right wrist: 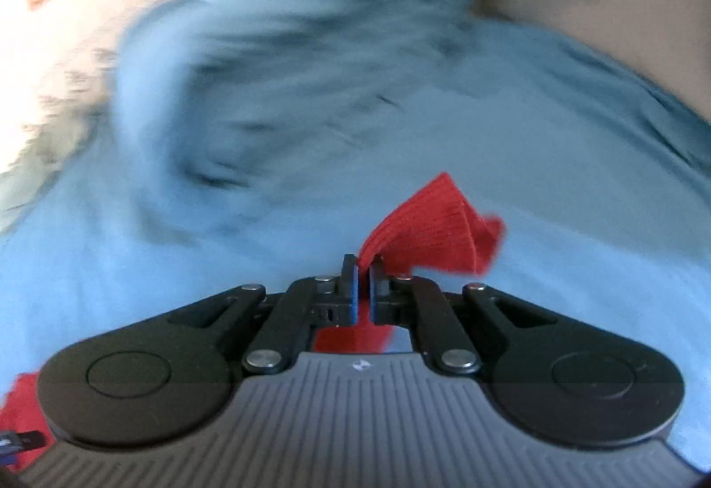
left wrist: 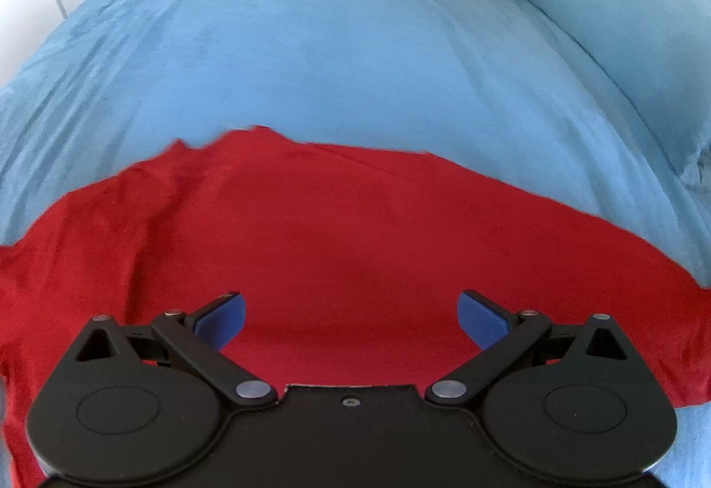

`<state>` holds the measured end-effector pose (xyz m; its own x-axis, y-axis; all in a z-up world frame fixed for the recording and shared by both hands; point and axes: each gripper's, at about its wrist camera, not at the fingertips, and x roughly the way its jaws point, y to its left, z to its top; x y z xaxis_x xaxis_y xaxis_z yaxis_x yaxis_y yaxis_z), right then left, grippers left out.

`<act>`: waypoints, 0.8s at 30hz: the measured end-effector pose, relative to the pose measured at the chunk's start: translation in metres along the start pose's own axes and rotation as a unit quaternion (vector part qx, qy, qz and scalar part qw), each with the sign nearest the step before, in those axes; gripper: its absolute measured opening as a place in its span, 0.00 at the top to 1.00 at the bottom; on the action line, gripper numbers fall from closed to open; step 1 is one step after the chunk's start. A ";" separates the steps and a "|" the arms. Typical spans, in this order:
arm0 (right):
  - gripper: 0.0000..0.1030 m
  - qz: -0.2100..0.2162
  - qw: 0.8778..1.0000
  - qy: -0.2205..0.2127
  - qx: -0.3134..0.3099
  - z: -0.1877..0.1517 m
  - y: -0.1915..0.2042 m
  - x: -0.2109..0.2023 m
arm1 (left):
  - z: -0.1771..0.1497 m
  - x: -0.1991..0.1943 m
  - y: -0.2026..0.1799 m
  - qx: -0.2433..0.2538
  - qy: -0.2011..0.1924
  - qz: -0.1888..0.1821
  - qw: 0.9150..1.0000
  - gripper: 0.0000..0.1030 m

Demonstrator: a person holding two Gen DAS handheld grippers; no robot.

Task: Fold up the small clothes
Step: 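Lower the right gripper onto a red sleeve cuff and close on it, then carry the held sleeve across the sweater body and open the right gripper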

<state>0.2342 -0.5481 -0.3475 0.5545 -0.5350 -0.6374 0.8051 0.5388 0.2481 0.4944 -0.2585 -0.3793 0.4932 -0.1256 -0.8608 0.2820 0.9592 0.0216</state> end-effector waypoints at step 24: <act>0.81 0.406 0.773 0.092 -0.479 -0.294 0.417 -0.050 | -0.070 -0.032 0.280 -0.109 -0.007 0.069 0.992 0.00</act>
<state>0.4801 -0.1048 -0.4266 0.6848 0.2859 -0.6703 -0.3655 0.9305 0.0235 0.4999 0.0320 -0.3815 0.5261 0.0087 -0.8504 0.0265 0.9993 0.0267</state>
